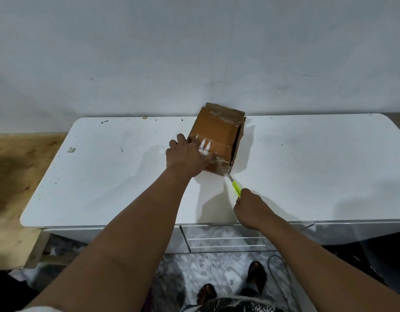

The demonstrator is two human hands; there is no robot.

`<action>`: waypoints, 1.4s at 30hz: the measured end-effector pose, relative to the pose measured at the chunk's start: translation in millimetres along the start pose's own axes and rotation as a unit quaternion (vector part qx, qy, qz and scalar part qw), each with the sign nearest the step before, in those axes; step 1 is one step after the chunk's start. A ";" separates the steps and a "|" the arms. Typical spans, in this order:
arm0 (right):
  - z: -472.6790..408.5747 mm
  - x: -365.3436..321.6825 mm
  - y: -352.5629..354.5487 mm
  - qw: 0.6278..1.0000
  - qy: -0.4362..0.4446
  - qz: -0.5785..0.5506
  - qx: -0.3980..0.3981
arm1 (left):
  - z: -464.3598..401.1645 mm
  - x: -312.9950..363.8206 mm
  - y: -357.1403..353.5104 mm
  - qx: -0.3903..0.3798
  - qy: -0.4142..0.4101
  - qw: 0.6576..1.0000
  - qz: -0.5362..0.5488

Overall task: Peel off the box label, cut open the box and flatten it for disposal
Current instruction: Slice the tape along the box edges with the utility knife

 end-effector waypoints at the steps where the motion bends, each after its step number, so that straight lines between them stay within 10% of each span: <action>1: 0.1 2.6 -4.3 1.000 -0.007 0.000 -0.012 | 0.2 -0.3 0.2 -0.002 -0.002 1.000 -0.003; 15: 1.6 32.2 31.9 0.999 -0.003 0.028 0.033 | -6.7 -3.3 7.4 -0.061 -0.022 0.996 0.066; 22: 7.5 28.8 50.4 0.981 0.023 -0.163 0.097 | 0.7 18.8 13.6 -0.075 -0.042 0.981 0.175; 36: -1.8 -2.1 68.2 0.972 0.032 -0.220 0.075 | 29.1 62.8 9.3 -0.036 -0.233 0.970 0.061; 42: 8.7 8.3 65.3 0.974 0.045 -0.196 0.110 | 28.8 63.2 15.3 0.024 -0.194 0.980 0.048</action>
Point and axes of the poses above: each hand's wrist, its own z-axis away from the middle knuckle, its own y-axis out of the back of the hand, x = y × z, the point moved 10 cm from there along -z, towards the middle knuckle
